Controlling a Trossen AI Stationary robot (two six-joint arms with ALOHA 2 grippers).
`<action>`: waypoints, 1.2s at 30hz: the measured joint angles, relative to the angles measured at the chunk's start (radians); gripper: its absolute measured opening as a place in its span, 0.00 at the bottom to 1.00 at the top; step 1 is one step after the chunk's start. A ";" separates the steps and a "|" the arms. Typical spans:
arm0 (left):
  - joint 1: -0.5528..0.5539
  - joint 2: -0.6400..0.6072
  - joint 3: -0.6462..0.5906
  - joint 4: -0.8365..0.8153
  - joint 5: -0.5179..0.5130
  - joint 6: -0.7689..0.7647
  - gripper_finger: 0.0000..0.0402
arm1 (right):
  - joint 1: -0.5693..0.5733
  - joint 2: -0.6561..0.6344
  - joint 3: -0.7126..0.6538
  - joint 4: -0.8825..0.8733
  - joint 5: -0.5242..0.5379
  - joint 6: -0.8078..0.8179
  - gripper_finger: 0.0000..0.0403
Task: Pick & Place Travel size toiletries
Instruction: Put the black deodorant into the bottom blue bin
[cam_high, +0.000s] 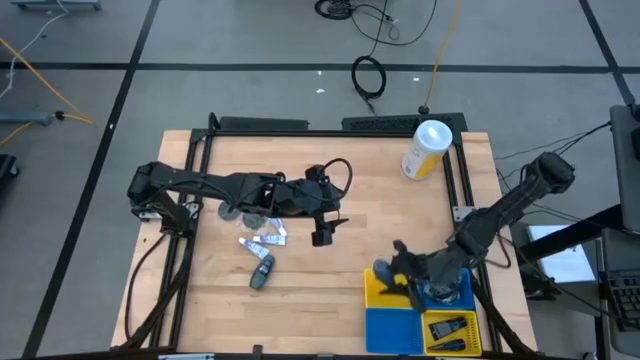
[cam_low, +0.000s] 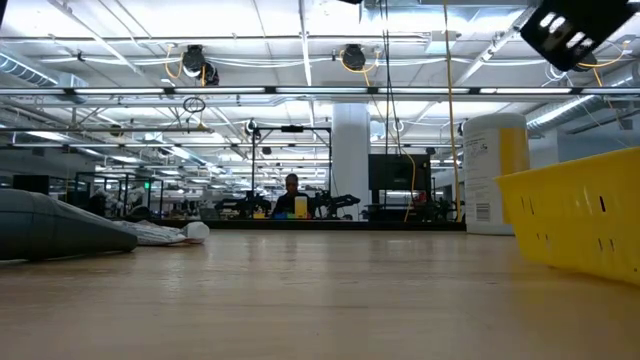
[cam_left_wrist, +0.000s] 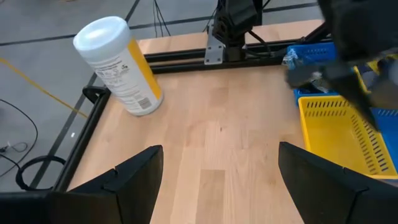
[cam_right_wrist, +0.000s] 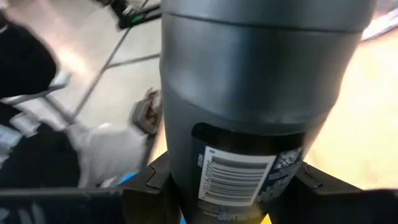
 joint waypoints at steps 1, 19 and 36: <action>0.000 0.000 0.000 0.000 0.000 0.000 0.77 | 0.008 0.021 0.013 -0.006 -0.023 0.021 0.39; 0.000 0.000 0.000 -0.093 -0.024 -0.053 0.77 | 0.214 0.245 0.149 -0.075 -0.101 0.468 0.39; 0.000 0.000 0.000 -0.166 -0.024 -0.082 0.77 | 0.267 0.348 0.182 -0.087 -0.204 0.627 0.39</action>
